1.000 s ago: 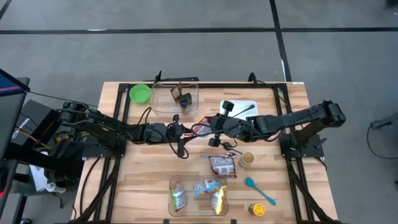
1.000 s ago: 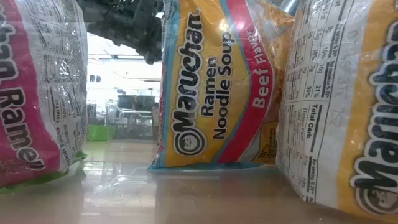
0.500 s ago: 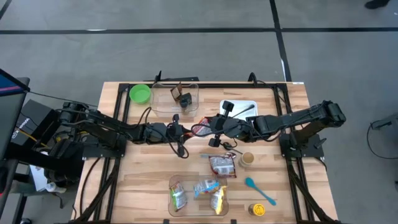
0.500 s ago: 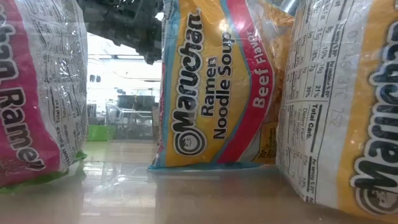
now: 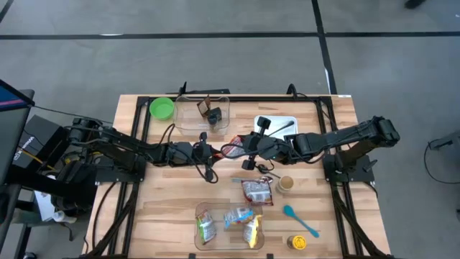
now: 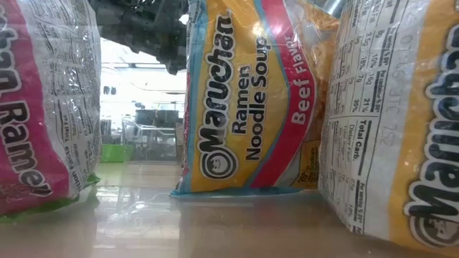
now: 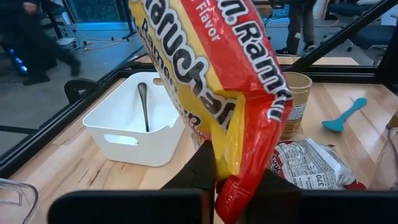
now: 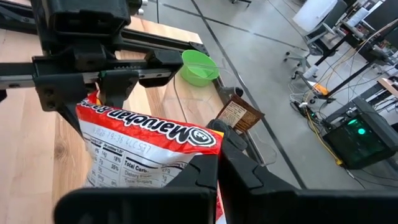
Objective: Pick & Place Food Item
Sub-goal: Put the orange noodle pack into the bottom transparent bin
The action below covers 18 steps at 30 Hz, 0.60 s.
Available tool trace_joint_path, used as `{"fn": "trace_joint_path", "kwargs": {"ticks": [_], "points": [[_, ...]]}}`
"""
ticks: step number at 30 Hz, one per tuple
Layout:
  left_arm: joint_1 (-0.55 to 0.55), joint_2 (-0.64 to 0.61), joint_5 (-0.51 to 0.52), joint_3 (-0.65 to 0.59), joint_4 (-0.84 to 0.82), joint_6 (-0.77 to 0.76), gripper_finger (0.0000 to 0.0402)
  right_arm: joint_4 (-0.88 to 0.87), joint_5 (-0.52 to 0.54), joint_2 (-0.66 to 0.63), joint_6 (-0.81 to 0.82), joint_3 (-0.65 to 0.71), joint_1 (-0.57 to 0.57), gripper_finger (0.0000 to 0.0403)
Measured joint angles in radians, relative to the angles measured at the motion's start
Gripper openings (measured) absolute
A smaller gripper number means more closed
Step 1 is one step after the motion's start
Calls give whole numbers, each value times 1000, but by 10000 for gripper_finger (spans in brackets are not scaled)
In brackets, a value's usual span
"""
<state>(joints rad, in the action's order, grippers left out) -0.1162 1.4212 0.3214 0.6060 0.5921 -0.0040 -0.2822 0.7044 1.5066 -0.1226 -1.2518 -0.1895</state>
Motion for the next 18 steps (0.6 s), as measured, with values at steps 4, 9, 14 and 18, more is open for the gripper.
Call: {"fn": "trace_joint_path", "kwargs": {"ticks": [4,9,14,18], "points": [[0,0,-5,0,10,0,7,-10,0,0,0,0,0,5],[0,1,-5,0,9,0,3,-39,4,0,-2,0,0,37],[0,1,-5,0,8,0,4,-90,8,0,-15,-1,0,90],[0,2,-4,-1,10,0,2,-149,9,-1,-66,-2,0,121]]}}
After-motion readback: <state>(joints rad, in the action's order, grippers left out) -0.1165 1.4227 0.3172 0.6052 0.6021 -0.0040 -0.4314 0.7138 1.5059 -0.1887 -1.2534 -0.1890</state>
